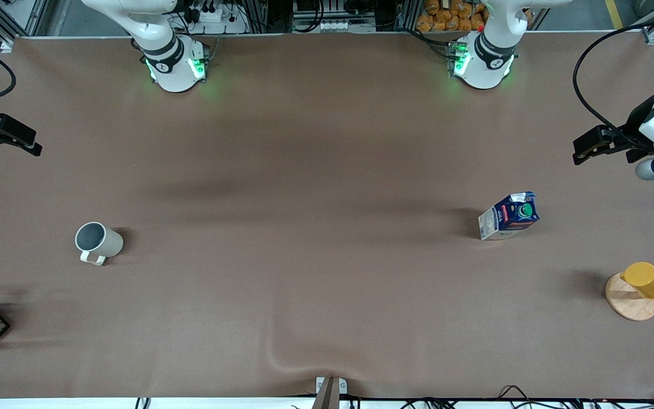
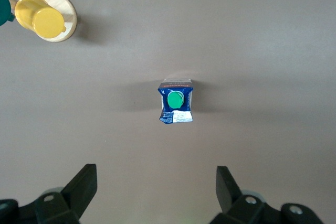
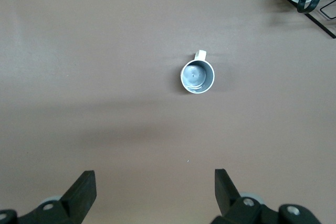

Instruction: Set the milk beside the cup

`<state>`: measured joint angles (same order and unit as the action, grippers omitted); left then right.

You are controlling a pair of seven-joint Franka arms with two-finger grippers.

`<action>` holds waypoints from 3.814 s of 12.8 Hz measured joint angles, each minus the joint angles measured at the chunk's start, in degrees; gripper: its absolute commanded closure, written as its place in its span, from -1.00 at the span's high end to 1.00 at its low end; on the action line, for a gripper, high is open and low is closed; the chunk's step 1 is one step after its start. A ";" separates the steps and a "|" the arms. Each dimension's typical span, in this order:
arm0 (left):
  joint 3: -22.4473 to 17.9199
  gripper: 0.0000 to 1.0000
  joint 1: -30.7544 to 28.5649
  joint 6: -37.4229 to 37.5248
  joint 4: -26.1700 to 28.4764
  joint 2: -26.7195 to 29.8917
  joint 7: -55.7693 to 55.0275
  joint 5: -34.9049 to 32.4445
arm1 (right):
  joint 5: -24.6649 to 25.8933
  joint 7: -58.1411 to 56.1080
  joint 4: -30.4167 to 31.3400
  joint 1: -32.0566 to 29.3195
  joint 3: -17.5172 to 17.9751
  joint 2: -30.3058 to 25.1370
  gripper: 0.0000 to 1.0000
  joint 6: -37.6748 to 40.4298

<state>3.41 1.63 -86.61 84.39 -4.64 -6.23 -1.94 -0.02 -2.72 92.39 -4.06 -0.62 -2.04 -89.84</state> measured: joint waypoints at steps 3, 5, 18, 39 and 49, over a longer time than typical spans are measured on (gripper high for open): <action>0.03 1.00 0.48 -2.23 0.15 -1.99 0.00 0.59 | 0.00 0.00 0.01 0.00 0.00 0.15 1.00 0.00; 0.09 1.00 1.11 -5.40 0.41 -4.17 0.00 0.71 | 0.00 0.00 0.02 0.00 0.00 0.41 1.00 0.00; 0.54 1.00 4.92 -20.92 11.65 -8.74 -5.69 0.78 | 0.00 -8.76 0.54 -2.36 -0.41 14.02 1.00 -10.44; 0.14 1.00 1.35 -32.43 27.04 -5.86 -6.17 -2.52 | -0.02 -15.51 1.06 -4.33 -0.31 38.11 -1.00 -22.70; 0.20 0.80 1.02 -32.43 28.57 -8.35 -6.17 -2.52 | -0.75 -10.77 -4.11 3.72 0.92 38.03 -1.00 -23.00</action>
<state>3.61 2.65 -119.04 112.96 -12.99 -12.40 -4.46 -0.77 -13.49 88.28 -0.34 0.31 35.99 -112.84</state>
